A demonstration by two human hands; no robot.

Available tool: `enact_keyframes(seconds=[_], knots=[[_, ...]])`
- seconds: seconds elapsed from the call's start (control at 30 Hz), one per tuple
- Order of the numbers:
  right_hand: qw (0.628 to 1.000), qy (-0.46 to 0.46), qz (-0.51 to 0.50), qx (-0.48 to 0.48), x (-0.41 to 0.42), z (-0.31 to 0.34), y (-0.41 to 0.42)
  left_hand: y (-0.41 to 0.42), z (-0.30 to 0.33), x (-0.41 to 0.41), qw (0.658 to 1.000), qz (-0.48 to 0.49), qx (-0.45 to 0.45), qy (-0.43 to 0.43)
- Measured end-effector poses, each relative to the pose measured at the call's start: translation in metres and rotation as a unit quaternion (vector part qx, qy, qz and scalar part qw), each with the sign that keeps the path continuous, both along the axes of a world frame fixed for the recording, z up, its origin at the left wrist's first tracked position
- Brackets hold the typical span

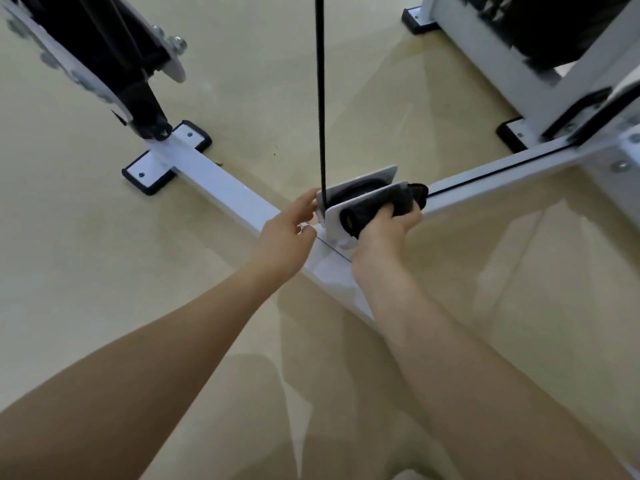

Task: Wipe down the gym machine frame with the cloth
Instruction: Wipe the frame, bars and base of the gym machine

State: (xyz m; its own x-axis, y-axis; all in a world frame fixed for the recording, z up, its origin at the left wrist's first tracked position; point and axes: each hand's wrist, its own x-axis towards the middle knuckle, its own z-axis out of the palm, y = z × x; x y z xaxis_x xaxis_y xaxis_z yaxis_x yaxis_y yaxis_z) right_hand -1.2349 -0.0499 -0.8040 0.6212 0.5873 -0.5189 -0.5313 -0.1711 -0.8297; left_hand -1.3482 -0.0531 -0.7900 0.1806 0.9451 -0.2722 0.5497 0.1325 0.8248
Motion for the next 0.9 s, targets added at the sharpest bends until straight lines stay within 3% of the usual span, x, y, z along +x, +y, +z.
enact_keyframes(seconds=[0.17,0.3,0.43,0.57,0.67,0.73,0.77,0.87,0.9], knots=[[1.000,-0.026,-0.010,-0.007,-0.036,0.010,-0.006,0.001,0.010,-0.004,0.998,-0.017,-0.040,-0.037],[0.996,0.024,-0.081,-0.014,-0.013,0.017,0.006,0.006,0.011,-0.011,0.996,-0.066,-0.047,-0.032],[0.994,-0.078,0.068,-0.030,-0.025,0.006,-0.027,0.010,0.016,-0.014,0.994,-0.095,-0.043,-0.035],[0.987,-0.152,0.042,0.042,0.045,0.023,-0.025,0.015,0.016,-0.016,0.993,-0.114,-0.022,-0.018],[0.951,-0.228,0.193,0.086,0.087,0.050,0.007,0.014,0.008,-0.012,0.993,-0.110,0.028,0.016],[0.881,-0.289,0.369,0.060,0.093,0.058,0.034,0.012,0.001,-0.008,0.993,-0.090,0.064,0.035],[0.815,-0.347,0.463,0.029,0.092,0.061,0.047,0.011,-0.002,-0.007,0.993,-0.075,0.076,0.042],[0.528,-0.540,0.648,-0.097,0.072,0.068,0.074,0.009,-0.005,-0.002,0.995,-0.025,0.086,0.049],[0.465,-0.574,0.665,-0.110,0.062,0.069,0.078,0.008,-0.005,0.000,0.994,-0.008,0.090,0.053]])
